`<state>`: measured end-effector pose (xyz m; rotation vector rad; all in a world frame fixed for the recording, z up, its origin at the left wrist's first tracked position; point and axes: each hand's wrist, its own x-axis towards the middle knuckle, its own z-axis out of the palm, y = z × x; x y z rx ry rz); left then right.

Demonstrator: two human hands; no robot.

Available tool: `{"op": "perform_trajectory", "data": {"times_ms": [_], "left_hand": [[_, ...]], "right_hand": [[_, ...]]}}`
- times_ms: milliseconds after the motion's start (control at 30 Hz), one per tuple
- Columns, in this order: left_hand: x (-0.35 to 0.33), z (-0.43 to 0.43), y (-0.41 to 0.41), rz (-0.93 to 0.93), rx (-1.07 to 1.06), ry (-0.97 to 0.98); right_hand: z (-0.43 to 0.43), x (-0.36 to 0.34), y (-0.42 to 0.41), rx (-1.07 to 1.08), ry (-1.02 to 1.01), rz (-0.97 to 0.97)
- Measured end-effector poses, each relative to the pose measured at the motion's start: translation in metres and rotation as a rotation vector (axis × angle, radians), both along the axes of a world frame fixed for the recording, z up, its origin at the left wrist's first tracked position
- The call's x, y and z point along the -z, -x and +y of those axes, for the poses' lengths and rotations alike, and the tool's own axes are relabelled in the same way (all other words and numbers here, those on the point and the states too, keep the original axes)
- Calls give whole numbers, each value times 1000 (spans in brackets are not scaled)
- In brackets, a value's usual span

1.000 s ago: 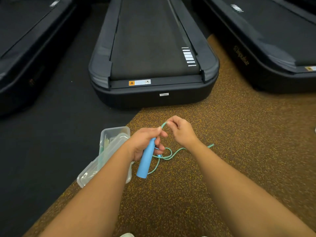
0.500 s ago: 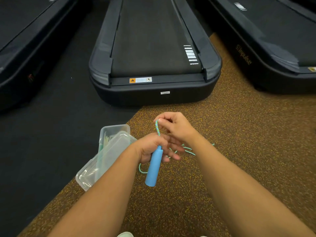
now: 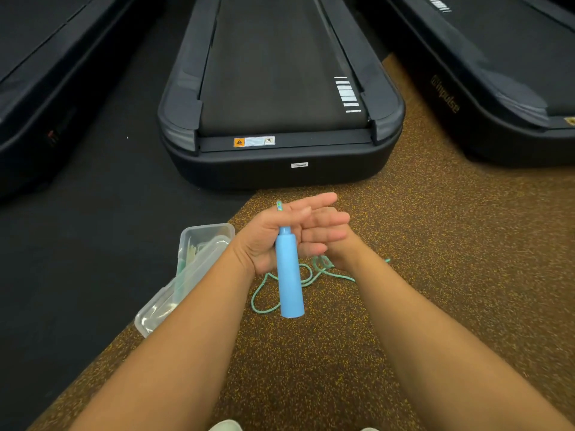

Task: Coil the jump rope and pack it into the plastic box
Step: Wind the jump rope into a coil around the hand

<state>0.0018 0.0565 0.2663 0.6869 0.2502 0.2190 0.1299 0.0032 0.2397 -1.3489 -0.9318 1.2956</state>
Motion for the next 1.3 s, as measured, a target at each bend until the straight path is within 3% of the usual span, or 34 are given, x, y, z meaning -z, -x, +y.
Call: {"op": "perform_trajectory", "data": {"times_ms": [200, 333, 533, 700, 800, 1100, 1300], "left_hand": [[3, 4, -3, 32, -199, -84], [-1, 16, 5, 177, -251, -239], [1, 22, 7, 287, -186, -335], [-3, 19, -1, 136, -349, -129], [-5, 23, 0, 134, -338, -157], [5, 27, 12, 165, 86, -363], [8, 25, 12, 202, 144, -314]], "right_hand": [[0, 8, 8, -27, 36, -136], [-1, -1, 0, -277, 206, -213], [8, -50, -9, -613, 255, -702], [13, -70, -6, -755, 242, -987], [12, -76, -4, -729, 215, -1014], [15, -97, -23, -490, 57, -913], [22, -84, -17, -347, -96, -858]]}}
